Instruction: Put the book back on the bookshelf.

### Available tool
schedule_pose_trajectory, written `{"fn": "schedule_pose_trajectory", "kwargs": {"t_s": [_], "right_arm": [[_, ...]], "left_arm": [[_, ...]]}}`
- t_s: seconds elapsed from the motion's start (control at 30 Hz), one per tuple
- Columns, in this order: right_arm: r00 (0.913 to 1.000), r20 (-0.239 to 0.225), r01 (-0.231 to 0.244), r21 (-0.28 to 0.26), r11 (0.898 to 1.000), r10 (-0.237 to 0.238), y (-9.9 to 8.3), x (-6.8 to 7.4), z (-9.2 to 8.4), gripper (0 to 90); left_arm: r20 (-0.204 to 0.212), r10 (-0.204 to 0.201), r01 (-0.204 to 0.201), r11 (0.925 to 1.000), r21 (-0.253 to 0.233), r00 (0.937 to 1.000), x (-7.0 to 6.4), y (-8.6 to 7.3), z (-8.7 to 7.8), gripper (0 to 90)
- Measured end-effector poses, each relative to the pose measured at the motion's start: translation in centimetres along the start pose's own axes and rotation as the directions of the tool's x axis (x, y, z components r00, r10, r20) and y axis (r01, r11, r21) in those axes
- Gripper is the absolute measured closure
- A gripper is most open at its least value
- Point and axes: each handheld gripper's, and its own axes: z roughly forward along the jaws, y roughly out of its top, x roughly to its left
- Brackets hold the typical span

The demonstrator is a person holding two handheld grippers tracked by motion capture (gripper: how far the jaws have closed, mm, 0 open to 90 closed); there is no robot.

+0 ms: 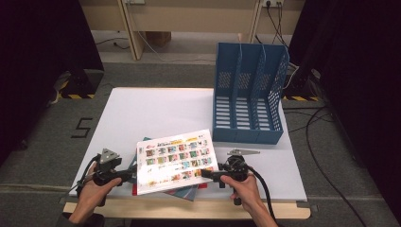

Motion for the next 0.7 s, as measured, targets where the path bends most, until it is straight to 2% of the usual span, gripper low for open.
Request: {"fn": "schedule_pose_trajectory", "kwargs": {"t_s": [0.07, 0.13, 0.2, 0.23, 0.27, 0.3, 0.33, 0.37, 0.47, 0.57, 0.6, 0.63, 0.67, 0.7], "right_arm": [[0.9995, 0.017, 0.028, -0.018, 0.999, -0.027, 0.5, 0.6, -0.3, 30.3], [0.9988, 0.021, 0.046, -0.065, 0.997, -0.044, 1.3, 1.1, -0.7, 34.5], [0.9974, -0.011, 0.07, -0.134, 0.989, -0.072, 2.7, 1.9, -1.5, 40.9], [0.9953, -0.056, 0.071, -0.141, 0.988, -0.079, 3.4, 2.4, -1.6, 41.3], [0.993, -0.074, 0.08, -0.145, 0.986, -0.091, 4.1, 3.0, -1.6, 40.4], [0.9916, -0.059, 0.105, -0.148, 0.983, -0.115, 4.9, 3.7, -1.6, 40.5], [0.9888, -0.029, 0.141, -0.142, 0.98, -0.146, 5.8, 4.2, -1.6, 41.1], [0.9844, 0.0, 0.174, -0.146, 0.974, -0.176, 6.7, 4.7, -1.6, 42.3], [0.9751, 0.027, 0.221, -0.157, 0.963, -0.22, 8.7, 5.2, -1.9, 47.2], [0.9604, 0.059, 0.278, -0.164, 0.946, -0.272, 10.2, 6.1, -2.2, 50.1], [0.9604, 0.059, 0.278, -0.164, 0.946, -0.272, 10.2, 6.1, -2.2, 50.1], [0.9548, 0.067, 0.297, -0.167, 0.94, -0.29, 10.6, 6.4, -2.2, 50.8], [0.9399, 0.08, 0.341, -0.177, 0.923, -0.332, 11.3, 7.1, -2.3, 52.6], [0.9368, 0.084, 0.35, -0.189, 0.918, -0.34, 11.5, 7.3, -2.3, 53.2]], "left_arm": [[0.011, -0.017, 0.017, 0.9997, -0.014, 0.9998, -0.2, -0.2, 0.0, 44.2], [0.012, -0.021, 0.021, 0.9997, -0.013, 0.9997, -0.6, -0.2, -0.1, 48.4], [-0.008, 0.0, 0.0, 0.9997, -0.024, 1.0, -1.1, -0.2, 0.0, 54.0], [-0.008, 0.004, -0.004, 0.9997, -0.025, 1.0, -1.4, -0.1, 0.0, 54.0], [-0.01, 0.001, -0.001, 0.9997, -0.024, 0.9999, -1.7, -0.1, 0.1, 54.0], [-0.02, 0.005, -0.005, 0.9996, -0.028, 0.9998, -2.0, 0.0, 0.2, 54.0], [-0.02, 0.005, -0.005, 0.9996, -0.028, 0.9998, -2.0, 0.0, 0.2, 53.0], [-0.03, 0.022, -0.023, 0.9993, -0.031, 0.9993, -2.4, -0.1, 0.2, 49.3], [-0.002, 0.019, -0.019, 0.9992, -0.036, 0.9998, -2.7, -0.1, 0.5, 37.3], [-0.012, 0.051, -0.052, 0.9977, -0.043, 0.9986, -3.3, 0.1, 0.9, 28.9], [-0.012, 0.051, -0.052, 0.9977, -0.043, 0.9986, -3.3, 0.1, 0.9, 26.2], [-0.009, 0.057, -0.057, 0.9975, -0.042, 0.9983, -3.4, 0.2, 1.1, 26.2], [-0.009, 0.057, -0.057, 0.9976, -0.039, 0.9983, -3.5, 0.2, 1.3, 21.4], [-0.013, 0.061, -0.062, 0.9973, -0.04, 0.998, -3.6, 0.3, 1.5, 20.2]]}}
